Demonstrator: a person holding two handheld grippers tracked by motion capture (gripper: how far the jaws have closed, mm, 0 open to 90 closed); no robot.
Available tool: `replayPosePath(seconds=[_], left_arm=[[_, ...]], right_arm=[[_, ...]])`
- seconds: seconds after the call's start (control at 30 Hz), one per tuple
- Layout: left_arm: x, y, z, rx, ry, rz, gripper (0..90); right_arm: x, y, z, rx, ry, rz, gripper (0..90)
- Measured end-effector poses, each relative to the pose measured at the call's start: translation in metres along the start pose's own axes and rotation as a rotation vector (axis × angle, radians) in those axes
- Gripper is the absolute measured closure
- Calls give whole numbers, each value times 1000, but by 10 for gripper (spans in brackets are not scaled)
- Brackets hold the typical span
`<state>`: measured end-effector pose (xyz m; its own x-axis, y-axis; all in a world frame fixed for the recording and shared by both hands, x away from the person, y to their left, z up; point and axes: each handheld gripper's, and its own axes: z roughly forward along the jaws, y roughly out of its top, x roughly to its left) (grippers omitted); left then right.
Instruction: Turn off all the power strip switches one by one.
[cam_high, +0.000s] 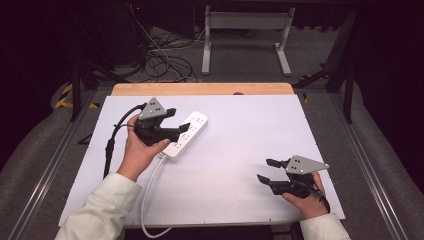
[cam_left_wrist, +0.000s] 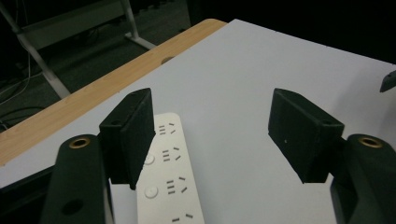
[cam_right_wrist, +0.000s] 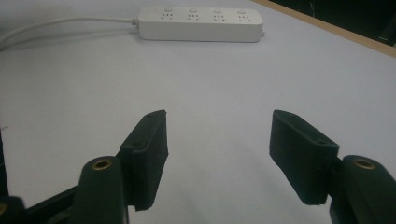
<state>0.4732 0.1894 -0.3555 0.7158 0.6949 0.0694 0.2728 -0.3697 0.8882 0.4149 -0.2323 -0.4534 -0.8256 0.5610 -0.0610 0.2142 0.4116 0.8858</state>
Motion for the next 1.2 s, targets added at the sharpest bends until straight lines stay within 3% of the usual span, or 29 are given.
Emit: replayPosePath(seconds=[0.37,0.47,1.0,1.2], left_arm=[[-8,-44,-39,-34,27,16,254],[-9,-59,-48,-50,31,2,252],[-15,-119,-68,-28,41,-6,217],[-15,-141,-72,-10,37,-33,215]], right_arm=[[-2,0,-1,-22,6,28,357],[-2,0,-2,-24,10,31,352],[-1,0,-2,-24,9,22,334],[-1,0,-1,-17,13,25,336]])
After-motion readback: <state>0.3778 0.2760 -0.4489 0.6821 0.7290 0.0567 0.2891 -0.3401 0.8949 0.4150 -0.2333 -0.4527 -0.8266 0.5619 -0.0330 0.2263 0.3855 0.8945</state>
